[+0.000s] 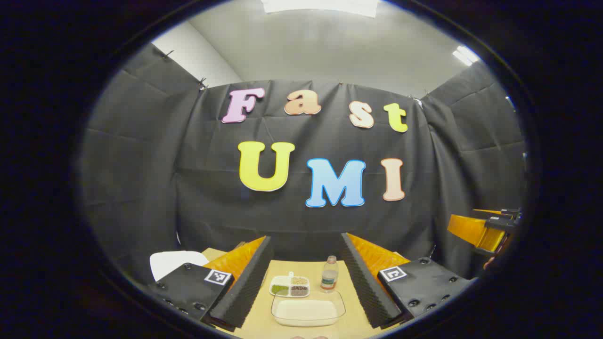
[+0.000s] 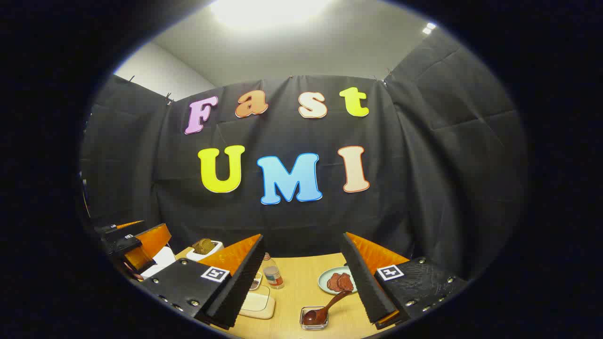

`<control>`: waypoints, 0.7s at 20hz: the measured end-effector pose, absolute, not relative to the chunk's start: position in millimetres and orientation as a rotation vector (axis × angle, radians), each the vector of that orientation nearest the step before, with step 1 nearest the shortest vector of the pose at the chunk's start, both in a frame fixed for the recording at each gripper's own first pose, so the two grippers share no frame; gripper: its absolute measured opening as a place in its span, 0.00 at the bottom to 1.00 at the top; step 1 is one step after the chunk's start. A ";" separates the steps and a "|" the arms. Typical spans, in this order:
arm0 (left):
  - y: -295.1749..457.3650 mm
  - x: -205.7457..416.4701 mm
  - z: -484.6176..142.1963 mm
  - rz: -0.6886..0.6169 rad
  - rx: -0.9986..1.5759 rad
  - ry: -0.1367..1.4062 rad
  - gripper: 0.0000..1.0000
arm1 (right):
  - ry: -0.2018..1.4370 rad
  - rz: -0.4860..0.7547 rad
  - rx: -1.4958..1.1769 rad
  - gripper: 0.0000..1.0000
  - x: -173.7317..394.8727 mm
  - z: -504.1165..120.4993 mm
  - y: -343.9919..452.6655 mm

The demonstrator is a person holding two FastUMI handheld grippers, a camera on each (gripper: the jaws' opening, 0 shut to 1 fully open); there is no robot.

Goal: Close the left gripper, press the button to open the rice cooker; take a wooden spoon from the chopstick holder with the right hand, scoop a spoonful of rice and pour it into the rice cooker, then put the wooden spoon back into the chopstick holder.

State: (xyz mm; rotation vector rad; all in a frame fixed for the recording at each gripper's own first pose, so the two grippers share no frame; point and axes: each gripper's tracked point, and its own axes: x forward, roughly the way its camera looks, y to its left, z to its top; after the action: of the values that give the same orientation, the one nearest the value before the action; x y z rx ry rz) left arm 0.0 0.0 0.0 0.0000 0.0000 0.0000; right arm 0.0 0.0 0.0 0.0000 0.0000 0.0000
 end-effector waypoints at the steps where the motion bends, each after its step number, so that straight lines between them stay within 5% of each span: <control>1: 3.2 -0.9 2.3 0.006 -0.001 -0.008 0.93 | 0.002 0.004 -0.002 0.98 0.9 -0.1 2.7; 2: 6.6 -1.8 4.3 0.011 0.000 -0.017 0.99 | 0.012 0.008 -0.004 0.98 1.5 -1.8 5.9; 14: 32.0 -10.1 3.8 -0.004 -0.020 -0.030 0.99 | -0.009 -0.005 -0.035 0.98 -9.1 3.1 23.2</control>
State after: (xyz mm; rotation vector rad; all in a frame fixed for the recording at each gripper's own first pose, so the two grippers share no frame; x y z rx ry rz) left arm -10.1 32.0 3.8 -0.0205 -0.0296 -0.0040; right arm -9.1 23.2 3.1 -0.0347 -0.0095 -0.0048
